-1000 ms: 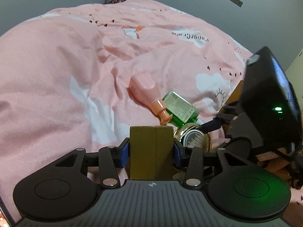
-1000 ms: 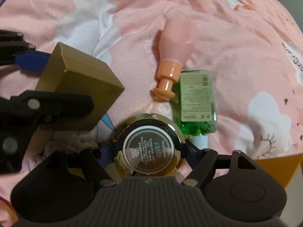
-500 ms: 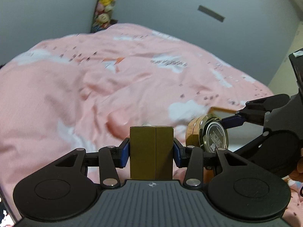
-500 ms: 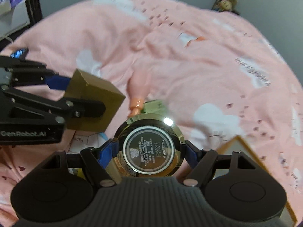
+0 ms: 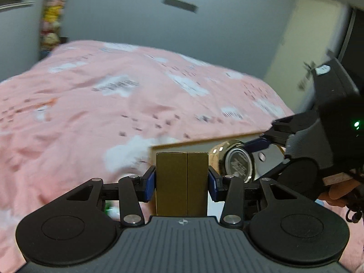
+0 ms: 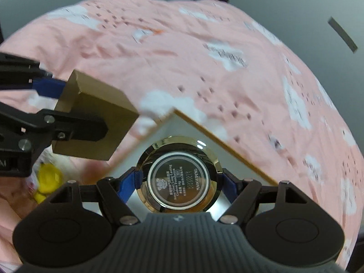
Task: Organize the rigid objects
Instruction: 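Carry the tan box and gold compact into the orange box with both grippers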
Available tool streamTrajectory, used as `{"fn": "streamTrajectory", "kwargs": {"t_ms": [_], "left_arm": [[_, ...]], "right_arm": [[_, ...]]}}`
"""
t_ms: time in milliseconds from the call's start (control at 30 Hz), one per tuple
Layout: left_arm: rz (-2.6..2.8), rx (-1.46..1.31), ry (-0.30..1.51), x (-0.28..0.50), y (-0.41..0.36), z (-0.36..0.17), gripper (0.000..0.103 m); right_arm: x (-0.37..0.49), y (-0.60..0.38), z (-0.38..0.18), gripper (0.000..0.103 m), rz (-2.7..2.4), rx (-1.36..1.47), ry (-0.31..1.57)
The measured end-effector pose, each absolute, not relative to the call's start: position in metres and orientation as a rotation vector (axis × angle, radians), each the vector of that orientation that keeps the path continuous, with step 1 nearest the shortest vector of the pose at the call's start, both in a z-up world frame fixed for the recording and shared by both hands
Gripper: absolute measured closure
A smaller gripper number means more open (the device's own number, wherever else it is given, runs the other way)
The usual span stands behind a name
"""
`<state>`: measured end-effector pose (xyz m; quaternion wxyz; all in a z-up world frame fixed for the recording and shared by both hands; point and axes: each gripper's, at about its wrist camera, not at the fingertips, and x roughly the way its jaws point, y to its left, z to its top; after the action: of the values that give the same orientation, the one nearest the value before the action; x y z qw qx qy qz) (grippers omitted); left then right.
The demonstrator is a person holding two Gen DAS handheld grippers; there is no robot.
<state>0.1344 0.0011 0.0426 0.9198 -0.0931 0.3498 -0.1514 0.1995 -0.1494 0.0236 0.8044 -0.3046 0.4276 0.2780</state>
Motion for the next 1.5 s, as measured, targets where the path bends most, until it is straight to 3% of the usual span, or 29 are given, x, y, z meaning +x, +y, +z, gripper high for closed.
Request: {"fn": "streamTrajectory", "kwargs": {"t_ms": [467,1067,1267,1400,1500], "left_arm": [[-0.34,0.09,1.003,0.228,-0.083,-0.024,0.052],[-0.238,0.249,1.081,0.259,-0.102,-0.057,0.052],[-0.207,0.274,1.06,0.259,-0.099,-0.059,0.044],[-0.244,0.233,1.057,0.257,-0.094,-0.054,0.033],[-0.262,0.164,1.049,0.253,-0.084,-0.046,0.032]], "right_arm": [[0.24,-0.201,-0.05,0.028,0.498,-0.581,1.102],[0.253,-0.195,-0.078,0.028,0.562,-0.532,1.14],[0.251,-0.196,-0.079,0.028,0.561,-0.521,1.139],[0.255,-0.197,-0.078,0.028,0.559,-0.516,1.138],[0.259,-0.198,-0.079,0.028,0.555,-0.512,1.139]]}}
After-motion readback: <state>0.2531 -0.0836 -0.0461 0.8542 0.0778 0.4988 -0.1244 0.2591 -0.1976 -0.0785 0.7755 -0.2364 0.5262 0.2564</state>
